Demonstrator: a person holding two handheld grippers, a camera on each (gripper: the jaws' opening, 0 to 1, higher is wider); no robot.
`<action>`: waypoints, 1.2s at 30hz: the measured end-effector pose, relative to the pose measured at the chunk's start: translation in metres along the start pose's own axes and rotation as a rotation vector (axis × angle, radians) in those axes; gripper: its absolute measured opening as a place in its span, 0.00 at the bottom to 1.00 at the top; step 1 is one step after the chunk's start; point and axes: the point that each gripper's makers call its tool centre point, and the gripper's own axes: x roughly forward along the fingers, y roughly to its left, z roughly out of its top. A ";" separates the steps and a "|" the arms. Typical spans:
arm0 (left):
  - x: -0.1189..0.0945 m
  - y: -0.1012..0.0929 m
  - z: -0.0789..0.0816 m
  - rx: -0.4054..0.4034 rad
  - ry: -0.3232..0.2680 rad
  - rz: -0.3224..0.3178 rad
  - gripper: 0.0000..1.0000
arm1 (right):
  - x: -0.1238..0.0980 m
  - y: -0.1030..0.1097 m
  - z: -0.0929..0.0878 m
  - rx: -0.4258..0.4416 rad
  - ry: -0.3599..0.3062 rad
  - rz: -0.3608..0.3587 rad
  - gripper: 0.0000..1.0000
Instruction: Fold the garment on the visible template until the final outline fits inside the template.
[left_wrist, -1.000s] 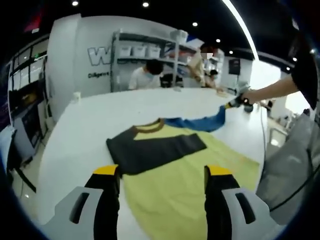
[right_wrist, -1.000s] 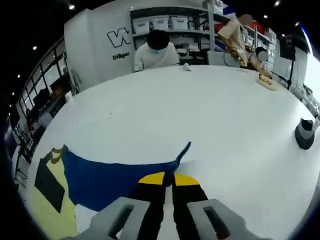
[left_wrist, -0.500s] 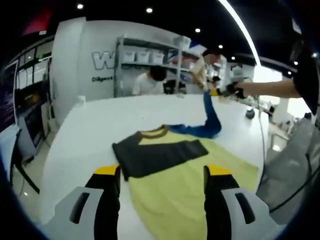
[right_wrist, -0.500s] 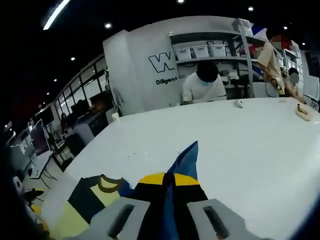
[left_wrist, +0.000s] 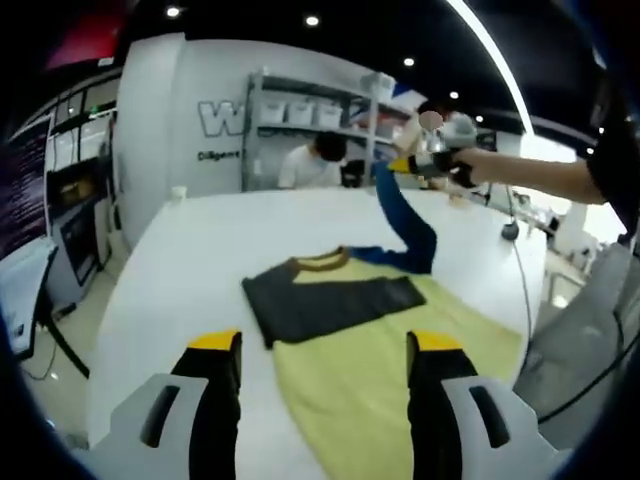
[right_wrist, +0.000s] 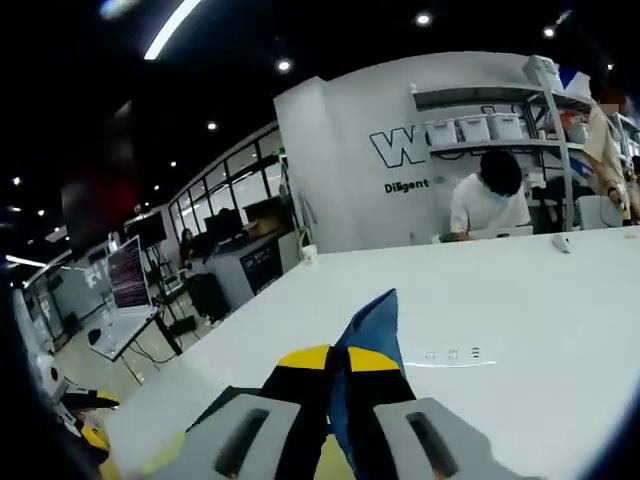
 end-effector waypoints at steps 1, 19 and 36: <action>0.000 0.000 0.000 0.000 0.002 0.001 0.62 | 0.007 0.008 -0.004 -0.008 0.005 0.012 0.00; -0.011 0.010 -0.009 -0.005 0.013 0.022 0.58 | 0.075 0.126 -0.128 -0.061 0.219 0.212 0.00; -0.017 0.027 -0.024 -0.036 0.043 0.073 0.57 | 0.085 0.153 -0.198 -0.066 0.372 0.171 0.00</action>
